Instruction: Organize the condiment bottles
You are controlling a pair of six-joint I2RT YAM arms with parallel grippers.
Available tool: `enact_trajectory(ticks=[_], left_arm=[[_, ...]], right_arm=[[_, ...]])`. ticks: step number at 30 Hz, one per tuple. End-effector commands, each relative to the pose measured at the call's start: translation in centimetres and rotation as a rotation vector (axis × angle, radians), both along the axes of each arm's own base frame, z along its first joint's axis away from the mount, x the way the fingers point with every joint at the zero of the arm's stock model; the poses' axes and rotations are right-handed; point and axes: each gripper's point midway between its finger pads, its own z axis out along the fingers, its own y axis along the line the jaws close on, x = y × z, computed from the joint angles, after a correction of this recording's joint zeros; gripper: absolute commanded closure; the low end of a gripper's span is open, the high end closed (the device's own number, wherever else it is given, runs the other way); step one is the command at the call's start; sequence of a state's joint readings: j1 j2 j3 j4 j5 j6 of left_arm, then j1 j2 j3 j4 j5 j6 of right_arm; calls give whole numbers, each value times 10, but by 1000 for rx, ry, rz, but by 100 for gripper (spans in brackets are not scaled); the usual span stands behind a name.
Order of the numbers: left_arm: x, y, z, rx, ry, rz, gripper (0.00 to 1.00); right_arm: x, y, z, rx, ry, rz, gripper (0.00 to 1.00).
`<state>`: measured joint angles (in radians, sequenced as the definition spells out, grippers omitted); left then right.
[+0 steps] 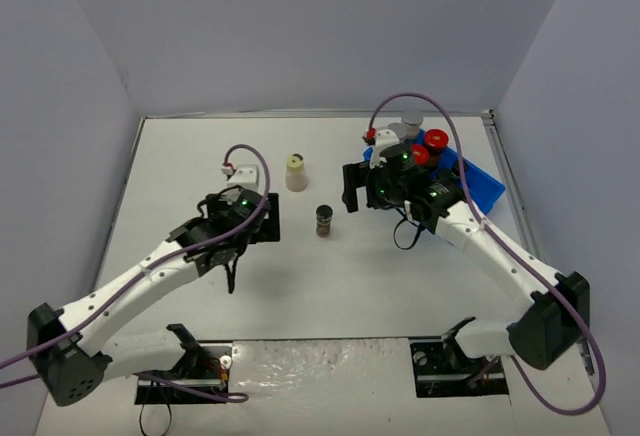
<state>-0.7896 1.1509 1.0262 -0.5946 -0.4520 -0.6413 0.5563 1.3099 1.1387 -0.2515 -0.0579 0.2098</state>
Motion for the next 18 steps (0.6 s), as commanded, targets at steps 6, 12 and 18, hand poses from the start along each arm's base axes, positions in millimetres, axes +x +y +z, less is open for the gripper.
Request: enact_trajectory(ticks=[6, 12, 18], left_arm=[[-38, 93, 6, -75, -106, 181, 3], [-43, 98, -3, -95, -110, 154, 3], [-37, 89, -10, -81, -100, 98, 3]], right_arm=[[17, 61, -26, -86, -12, 122, 0], [20, 83, -56, -134, 27, 170, 6], [24, 99, -83, -189, 53, 185, 15]])
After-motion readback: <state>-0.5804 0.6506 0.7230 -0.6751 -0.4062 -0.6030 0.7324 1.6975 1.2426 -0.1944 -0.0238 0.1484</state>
